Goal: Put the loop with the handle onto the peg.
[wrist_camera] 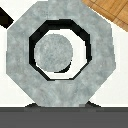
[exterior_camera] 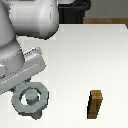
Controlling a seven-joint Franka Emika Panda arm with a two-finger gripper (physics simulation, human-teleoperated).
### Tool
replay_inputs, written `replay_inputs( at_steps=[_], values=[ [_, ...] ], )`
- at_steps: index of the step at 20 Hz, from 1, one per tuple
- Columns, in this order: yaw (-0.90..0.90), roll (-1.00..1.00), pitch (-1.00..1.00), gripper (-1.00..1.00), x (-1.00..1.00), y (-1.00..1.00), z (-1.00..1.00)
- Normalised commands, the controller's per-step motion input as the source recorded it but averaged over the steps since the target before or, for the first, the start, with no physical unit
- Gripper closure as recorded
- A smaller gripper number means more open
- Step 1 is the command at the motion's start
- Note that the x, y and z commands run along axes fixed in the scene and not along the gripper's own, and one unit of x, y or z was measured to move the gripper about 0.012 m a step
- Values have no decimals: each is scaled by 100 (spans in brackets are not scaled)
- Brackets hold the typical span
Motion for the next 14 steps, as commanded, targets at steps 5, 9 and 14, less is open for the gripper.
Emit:
replay_inputs(
  at_steps=[5,9,14],
  values=[
    [0,0,0,-100,0,0,0],
    [0,0,0,-100,0,0,0],
    [0,0,0,-100,0,0,0]
  ],
)
